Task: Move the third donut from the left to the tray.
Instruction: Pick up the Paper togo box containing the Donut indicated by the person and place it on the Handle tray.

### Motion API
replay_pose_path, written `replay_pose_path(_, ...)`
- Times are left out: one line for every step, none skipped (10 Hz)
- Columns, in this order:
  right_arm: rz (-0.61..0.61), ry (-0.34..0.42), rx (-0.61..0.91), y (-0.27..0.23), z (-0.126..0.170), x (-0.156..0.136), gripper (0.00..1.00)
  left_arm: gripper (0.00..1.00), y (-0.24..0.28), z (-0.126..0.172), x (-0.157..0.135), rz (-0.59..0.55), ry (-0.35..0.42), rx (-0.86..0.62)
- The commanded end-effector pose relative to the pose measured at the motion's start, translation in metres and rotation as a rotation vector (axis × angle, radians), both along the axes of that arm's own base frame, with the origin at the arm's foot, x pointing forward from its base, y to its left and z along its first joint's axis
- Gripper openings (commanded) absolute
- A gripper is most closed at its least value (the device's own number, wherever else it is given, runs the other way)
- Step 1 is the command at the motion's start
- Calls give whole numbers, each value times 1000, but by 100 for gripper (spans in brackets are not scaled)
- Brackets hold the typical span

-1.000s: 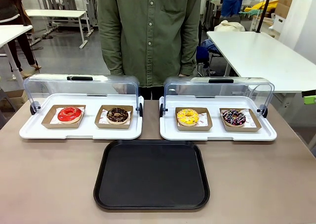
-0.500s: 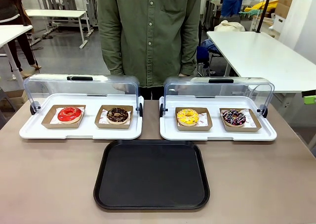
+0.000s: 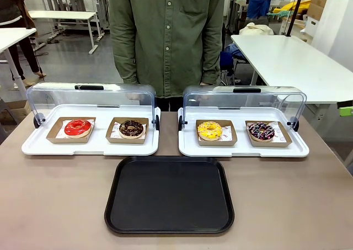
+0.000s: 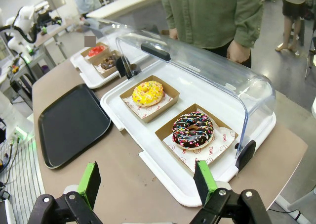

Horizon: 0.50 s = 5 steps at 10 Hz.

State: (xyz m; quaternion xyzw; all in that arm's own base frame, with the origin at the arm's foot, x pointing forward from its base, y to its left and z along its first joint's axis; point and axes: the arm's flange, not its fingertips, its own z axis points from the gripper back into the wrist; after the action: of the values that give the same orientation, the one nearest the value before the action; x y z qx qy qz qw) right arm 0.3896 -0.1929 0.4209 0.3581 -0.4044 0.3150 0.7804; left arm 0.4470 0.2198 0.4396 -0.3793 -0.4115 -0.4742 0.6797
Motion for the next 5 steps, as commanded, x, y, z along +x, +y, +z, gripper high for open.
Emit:
replay_pose_path(-2, -15, 14, 1, 1, 1, 100, 100, 0, 2, 0, -3, 2, 6)
replay_pose_path(-2, -15, 14, 1, 1, 1, 100, 100, 0, 2, 0, -3, 2, 6)
replay_pose_path(-2, -15, 14, 1, 1, 1, 100, 100, 0, 2, 0, -3, 2, 6)
replay_pose_path(-2, -15, 14, 1, 1, 1, 100, 100, 0, 2, 0, -3, 2, 6)
replay_pose_path(-2, -15, 14, 1, 1, 1, 100, 100, 0, 2, 0, -3, 2, 6)
